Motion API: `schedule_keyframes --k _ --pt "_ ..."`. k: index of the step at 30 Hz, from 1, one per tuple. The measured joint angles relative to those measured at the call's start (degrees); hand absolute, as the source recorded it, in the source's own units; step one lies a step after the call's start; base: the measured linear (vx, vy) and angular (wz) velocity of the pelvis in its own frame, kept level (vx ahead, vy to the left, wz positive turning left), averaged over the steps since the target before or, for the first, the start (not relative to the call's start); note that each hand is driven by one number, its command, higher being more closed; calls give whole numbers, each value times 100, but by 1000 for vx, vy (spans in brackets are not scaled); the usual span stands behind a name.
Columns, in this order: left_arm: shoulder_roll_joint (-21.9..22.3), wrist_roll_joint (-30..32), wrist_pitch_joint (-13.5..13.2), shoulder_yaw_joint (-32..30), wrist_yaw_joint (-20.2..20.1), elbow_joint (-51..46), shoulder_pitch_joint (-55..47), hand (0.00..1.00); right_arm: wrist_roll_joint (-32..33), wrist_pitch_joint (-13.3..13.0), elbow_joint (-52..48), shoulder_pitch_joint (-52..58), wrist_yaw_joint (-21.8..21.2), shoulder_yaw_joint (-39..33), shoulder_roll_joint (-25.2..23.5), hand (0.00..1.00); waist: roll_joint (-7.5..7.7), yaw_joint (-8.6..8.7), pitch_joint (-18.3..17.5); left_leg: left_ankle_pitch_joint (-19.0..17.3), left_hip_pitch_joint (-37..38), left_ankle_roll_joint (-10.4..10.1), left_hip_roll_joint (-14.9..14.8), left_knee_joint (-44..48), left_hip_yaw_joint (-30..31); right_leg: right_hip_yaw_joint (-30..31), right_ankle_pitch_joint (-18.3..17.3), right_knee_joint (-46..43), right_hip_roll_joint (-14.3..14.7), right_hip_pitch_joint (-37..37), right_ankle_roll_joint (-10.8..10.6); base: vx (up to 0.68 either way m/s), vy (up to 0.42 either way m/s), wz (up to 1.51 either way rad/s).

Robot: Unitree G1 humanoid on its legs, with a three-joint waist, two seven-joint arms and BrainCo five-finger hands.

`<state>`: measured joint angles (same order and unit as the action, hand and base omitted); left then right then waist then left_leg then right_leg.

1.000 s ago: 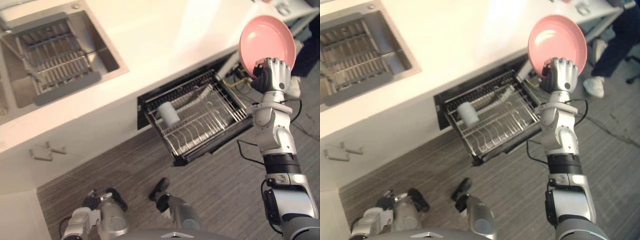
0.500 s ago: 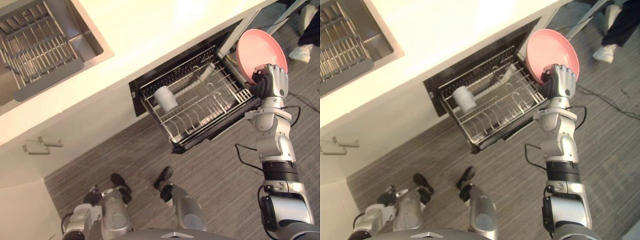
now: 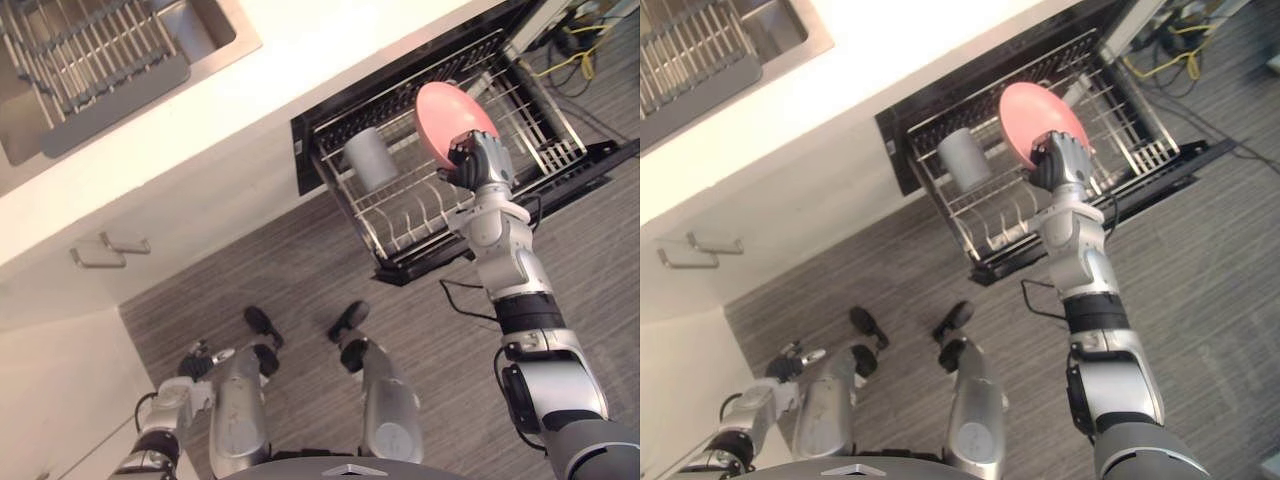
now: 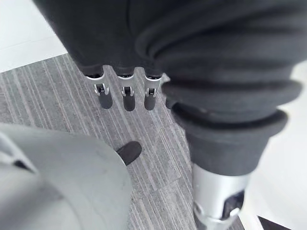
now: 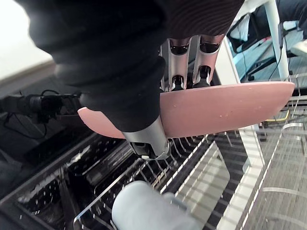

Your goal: Walk over to the sink, pick up the cup, carry it to the dishwasher, place the cup inside the dishwasher, then close the dishwasher door

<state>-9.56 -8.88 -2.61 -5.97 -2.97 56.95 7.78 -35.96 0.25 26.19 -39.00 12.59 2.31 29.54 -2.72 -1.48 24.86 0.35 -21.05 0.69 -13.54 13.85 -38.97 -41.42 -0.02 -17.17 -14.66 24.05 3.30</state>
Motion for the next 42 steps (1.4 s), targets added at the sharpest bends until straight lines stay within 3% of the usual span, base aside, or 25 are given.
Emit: schedule_keyframes --k 7,11,14,16,17,20,25,28,32,37,42 --pt "13 -235 -83 196 -44 34 114 0 760 246 1060 -738 26 155 35 100 -275 -118 166 87 -462 174 128 41 83 -34 162 -31 -148 406 72 -16 42 9" --pt "115 -455 -246 401 -117 25 162 0 965 444 1553 -1095 100 155 307 100 -564 -169 300 99 -514 244 224 45 117 3 168 -153 -276 502 72 -13 38 4" --pt "193 -509 -298 506 -128 -8 164 0 1001 716 1599 -1342 223 131 590 100 -733 -172 378 199 -589 288 382 -159 115 57 202 -192 -366 686 79 -28 45 2" --pt "197 -574 -297 592 -129 -15 163 0 1107 873 1685 -1492 288 54 625 100 -750 -188 386 275 -580 301 467 -288 108 123 236 -193 -410 765 105 -17 15 -5" --pt "205 -615 -296 615 -133 -37 163 0 1161 966 1811 -1586 296 15 649 0 -752 -202 385 300 -577 310 489 -318 107 140 247 -193 -419 789 118 -9 1 -5" --pt "246 -680 -298 619 -159 -245 163 0 1440 1114 1816 -1593 433 -111 715 0 -754 -262 385 385 -546 328 533 -424 106 142 249 -220 -447 803 124 6 -21 2" --pt "295 -692 -261 623 -236 -449 153 0 2109 1118 1861 -1596 498 -431 713 0 -763 -279 379 480 -387 357 671 -635 85 163 231 -310 -552 761 119 11 -12 2" --pt "300 -716 -218 623 -252 -474 126 0 3192 1124 1815 -1546 474 -666 700 0 -763 -270 379 486 -199 350 707 -705 71 165 193 -310 -573 599 59 0 0 0" --pt "300 -698 -206 612 -249 -518 -78 0 3916 750 930 -1153 -15 -993 649 0 -757 -123 378 445 39 319 681 -714 72 154 212 -171 -498 322 5 32 -28 -4" --pt "298 -650 -144 527 -246 -533 -261 0 4586 331 -426 -540 -109 -1804 304 0 -680 15 400 376 408 231 568 -712 34 149 255 115 -285 -127 -52 53 -61 -11" --pt "286 -431 -156 92 -218 -656 -731 0 4983 -178 -1207 409 413 -2823 -179 0 -265 195 278 273 806 95 447 -721 -38 156 252 359 -70 -566 -84 69 -60 -12"
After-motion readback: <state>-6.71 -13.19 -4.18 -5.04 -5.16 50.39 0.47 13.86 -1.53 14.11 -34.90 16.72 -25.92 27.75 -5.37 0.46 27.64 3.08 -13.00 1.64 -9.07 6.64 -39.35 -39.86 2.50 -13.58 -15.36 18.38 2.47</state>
